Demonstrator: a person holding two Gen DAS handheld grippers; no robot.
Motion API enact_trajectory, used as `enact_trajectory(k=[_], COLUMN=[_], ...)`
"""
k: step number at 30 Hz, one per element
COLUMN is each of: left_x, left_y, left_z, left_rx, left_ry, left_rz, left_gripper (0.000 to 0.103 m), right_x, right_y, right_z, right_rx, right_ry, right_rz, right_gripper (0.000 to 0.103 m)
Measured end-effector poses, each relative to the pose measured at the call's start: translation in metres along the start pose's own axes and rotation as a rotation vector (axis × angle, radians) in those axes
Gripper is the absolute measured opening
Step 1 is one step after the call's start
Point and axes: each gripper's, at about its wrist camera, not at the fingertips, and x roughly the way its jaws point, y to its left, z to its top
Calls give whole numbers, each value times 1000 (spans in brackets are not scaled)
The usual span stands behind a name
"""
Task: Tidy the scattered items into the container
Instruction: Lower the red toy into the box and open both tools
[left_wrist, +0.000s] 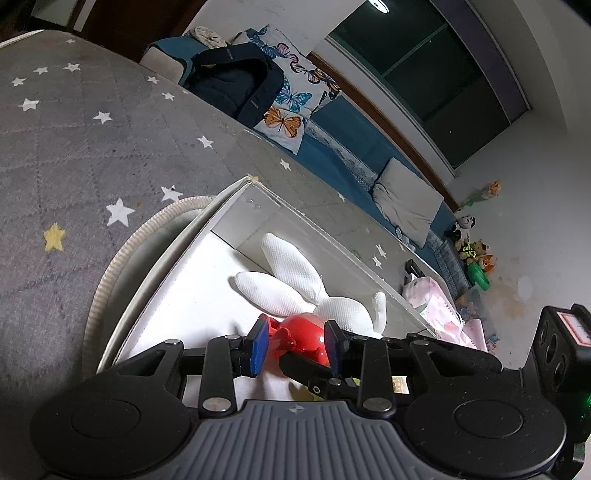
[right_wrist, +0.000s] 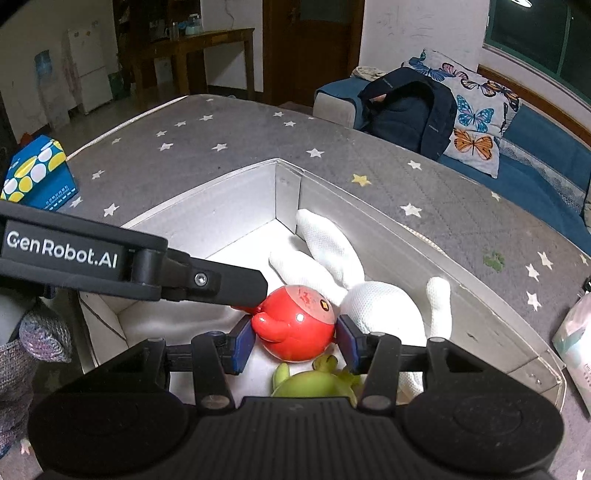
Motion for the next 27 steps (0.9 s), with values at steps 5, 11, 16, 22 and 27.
enact_trajectory(k=[5,11,16,22,27], left_x=[-2,-9,-20,-33,-45], left_y=[0,-1,-5,-13,-21], left_z=[-1,-1,-3,-11,-22], left_rx=[-5,-8,3,26,48], left_ry=[-4,-14,-26,-35,-39], left_rz=[0,3,-4,-10,-18], left_gripper=[35,35,35,35,35], right_x=[-1,-5,-17,-41,-60], right_y=[1,1,3,3,4], right_z=[0,-2,-7,-14,-24], right_rx=[-4,-7,-8,6,12], right_ry=[-5,-21,-48,-93,-130], right_rz=[-5,-8,-14,-17,-28], right_gripper=[49,50,50,51,57])
